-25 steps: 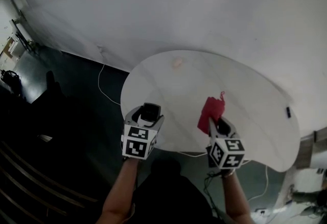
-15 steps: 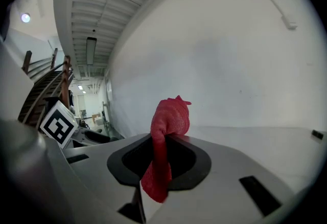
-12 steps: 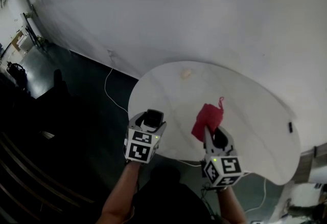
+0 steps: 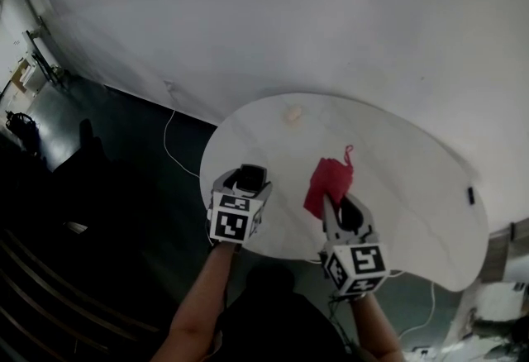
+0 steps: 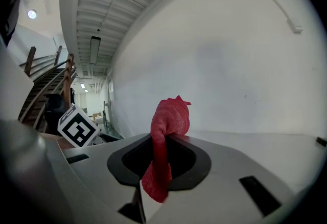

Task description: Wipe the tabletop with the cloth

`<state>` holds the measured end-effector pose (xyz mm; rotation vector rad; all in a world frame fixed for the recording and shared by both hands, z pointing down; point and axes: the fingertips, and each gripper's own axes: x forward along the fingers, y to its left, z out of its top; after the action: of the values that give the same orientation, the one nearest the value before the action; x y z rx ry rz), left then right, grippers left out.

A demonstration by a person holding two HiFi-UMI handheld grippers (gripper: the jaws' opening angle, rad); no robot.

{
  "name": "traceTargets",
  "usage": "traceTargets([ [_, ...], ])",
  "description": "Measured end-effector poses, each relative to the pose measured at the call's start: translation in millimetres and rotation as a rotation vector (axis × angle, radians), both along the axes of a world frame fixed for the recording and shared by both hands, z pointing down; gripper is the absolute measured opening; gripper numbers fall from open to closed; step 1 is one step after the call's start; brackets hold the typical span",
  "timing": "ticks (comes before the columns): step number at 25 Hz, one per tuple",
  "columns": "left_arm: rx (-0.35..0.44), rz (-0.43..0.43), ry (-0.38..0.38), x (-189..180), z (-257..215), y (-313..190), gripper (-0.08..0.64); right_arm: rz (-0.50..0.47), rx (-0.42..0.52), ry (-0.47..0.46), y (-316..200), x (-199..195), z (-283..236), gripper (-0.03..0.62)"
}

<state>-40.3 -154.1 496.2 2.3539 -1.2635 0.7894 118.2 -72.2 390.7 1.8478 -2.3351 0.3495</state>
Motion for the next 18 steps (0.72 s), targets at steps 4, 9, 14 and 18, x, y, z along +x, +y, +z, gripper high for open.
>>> traceTargets([
  [4,-0.024,0.015,-0.04,14.2,14.3,-29.1,0.327,-0.003,-0.001,0.009,-4.3,1.0,-0.5,0.066],
  [9,-0.055,0.023,-0.099,26.2,41.9,-52.0,0.327,0.005,0.003,0.011,-7.9,3.1,1.5,0.066],
  [14,-0.149,0.026,-0.12,31.4,72.1,-45.1,0.327,-0.014,-0.003,0.028,-9.7,-0.5,-0.9,0.066],
  [18,-0.177,0.049,-0.122,39.6,87.6,-42.6,0.327,-0.012,-0.009,0.02,-12.1,2.8,2.7,0.066],
])
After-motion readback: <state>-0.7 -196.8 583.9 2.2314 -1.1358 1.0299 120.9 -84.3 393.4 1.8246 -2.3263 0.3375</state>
